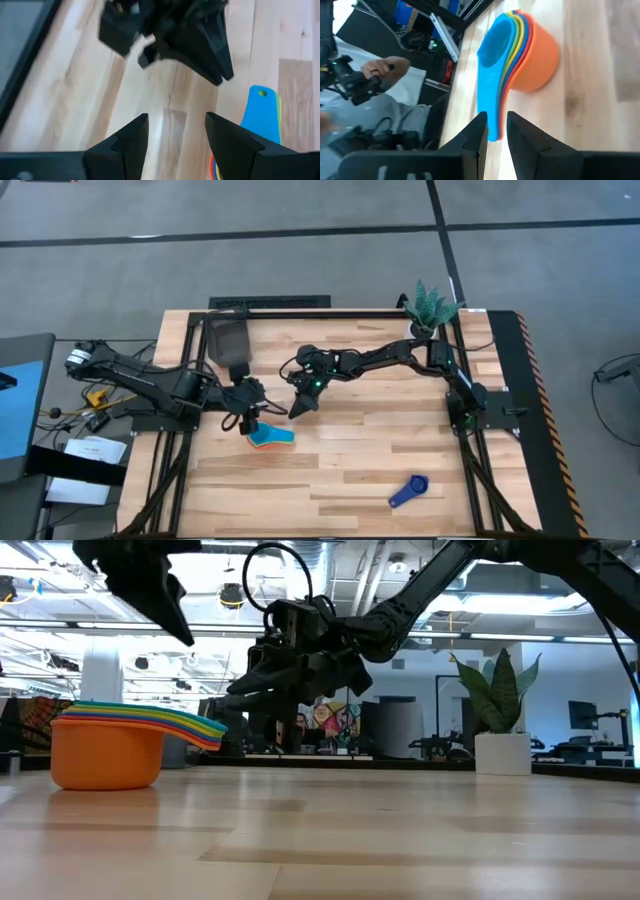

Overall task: Nest measuring cups in basket
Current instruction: Stack the dark blue measuring cup on top of the light blue measuring cup

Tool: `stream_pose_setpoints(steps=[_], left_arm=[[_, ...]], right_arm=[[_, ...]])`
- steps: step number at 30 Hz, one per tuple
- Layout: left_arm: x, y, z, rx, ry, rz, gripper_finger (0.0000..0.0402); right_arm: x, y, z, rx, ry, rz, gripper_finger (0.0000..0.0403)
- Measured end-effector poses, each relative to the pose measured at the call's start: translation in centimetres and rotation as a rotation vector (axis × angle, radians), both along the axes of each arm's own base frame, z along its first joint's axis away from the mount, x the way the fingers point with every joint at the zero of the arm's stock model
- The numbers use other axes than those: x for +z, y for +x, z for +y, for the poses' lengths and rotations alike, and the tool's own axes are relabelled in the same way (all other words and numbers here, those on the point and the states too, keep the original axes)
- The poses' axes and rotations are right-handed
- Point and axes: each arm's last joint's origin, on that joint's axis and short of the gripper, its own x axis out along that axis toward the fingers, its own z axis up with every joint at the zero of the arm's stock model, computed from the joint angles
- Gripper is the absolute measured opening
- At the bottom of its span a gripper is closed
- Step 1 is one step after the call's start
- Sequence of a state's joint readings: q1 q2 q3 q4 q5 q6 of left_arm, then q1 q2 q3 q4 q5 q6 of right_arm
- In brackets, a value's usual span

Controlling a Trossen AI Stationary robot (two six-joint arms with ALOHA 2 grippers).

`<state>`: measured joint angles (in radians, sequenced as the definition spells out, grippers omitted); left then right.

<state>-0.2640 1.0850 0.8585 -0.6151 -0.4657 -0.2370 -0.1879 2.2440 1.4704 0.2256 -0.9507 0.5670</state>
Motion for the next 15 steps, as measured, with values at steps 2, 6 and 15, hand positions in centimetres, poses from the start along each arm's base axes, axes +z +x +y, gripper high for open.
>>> stream_pose_setpoints(steps=[2, 6, 15], left_arm=[[-0.5, -0.1, -0.1, 0.012, -0.010, 0.010, 0.0179], [-0.5, -0.2, -0.4, 0.054, -0.048, -0.018, 0.0162], [1.8, -3.0, -1.9, 0.139, -0.042, -0.229, 0.0119]], right_arm=[[0.0, 0.0, 0.0, -0.011, -0.032, -0.018, 0.0098], [1.4, -0.2, 0.2, -0.047, -0.150, -0.068, 0.0094], [8.4, -3.4, 2.1, -0.158, -0.572, -0.062, 0.0067]])
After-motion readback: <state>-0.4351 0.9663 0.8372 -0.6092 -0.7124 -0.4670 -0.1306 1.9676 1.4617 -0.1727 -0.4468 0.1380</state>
